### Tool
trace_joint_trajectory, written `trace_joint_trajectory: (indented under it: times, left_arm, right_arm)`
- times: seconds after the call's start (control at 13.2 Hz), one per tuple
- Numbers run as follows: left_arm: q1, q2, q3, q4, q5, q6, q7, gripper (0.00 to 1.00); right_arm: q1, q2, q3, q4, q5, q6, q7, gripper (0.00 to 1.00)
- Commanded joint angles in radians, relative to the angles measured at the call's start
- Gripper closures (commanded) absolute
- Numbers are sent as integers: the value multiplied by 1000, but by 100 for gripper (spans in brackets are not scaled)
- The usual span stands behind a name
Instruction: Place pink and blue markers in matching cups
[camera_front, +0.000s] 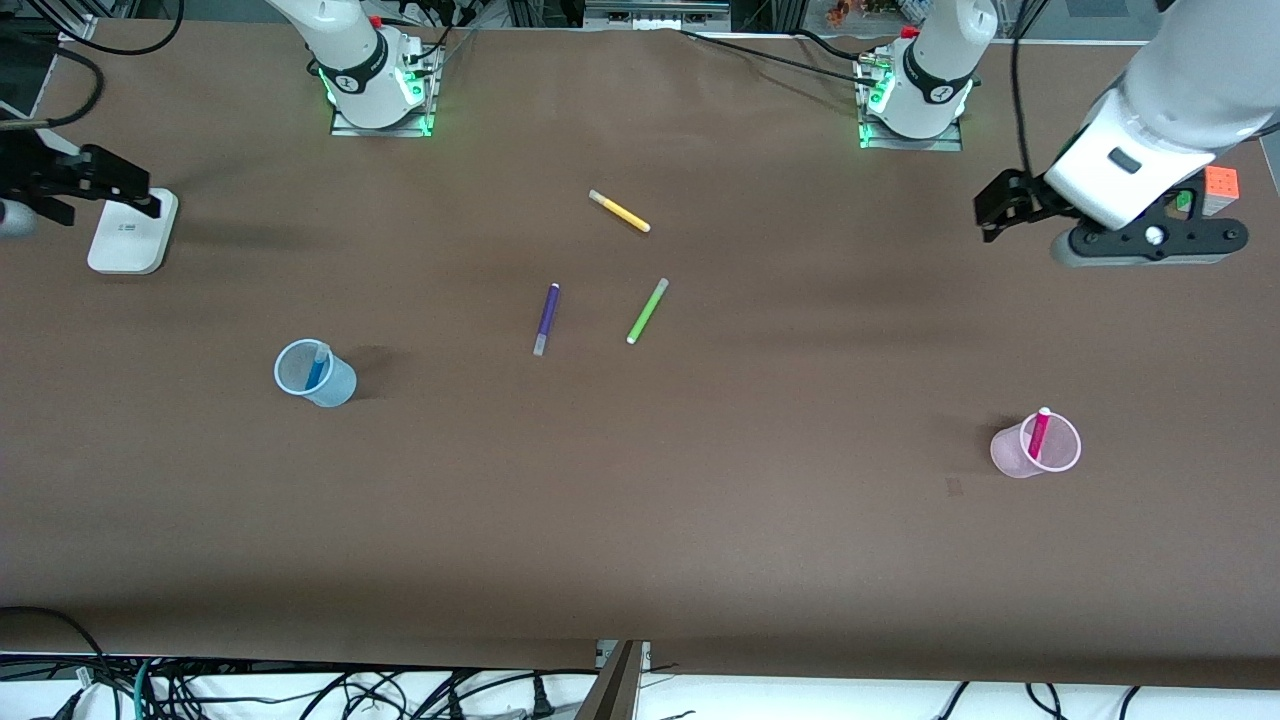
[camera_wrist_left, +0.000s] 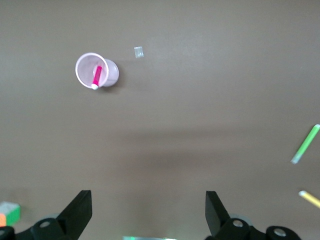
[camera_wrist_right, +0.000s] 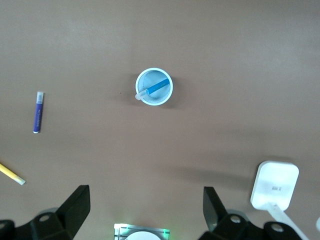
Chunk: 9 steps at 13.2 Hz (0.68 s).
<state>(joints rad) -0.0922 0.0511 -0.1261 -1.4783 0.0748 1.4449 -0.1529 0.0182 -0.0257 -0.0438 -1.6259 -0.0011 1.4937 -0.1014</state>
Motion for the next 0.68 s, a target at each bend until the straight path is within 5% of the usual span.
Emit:
trace_joint_trajectory:
  times: [0.0,0.15,0.61]
  left_arm:
    - [55,-193,2,-271,-21,141,151,0]
    - [72,-284,2,-411,-21,230,197,0]
    - [68,-238,2,-354,-10,186,220,0]
  right_arm:
    - [-11,10,22,14,-26,-21,35,0]
    - [-9,27,19,18,-33,-21,32,0]
    - [-9,67,21,78,-33,-26,45,0]
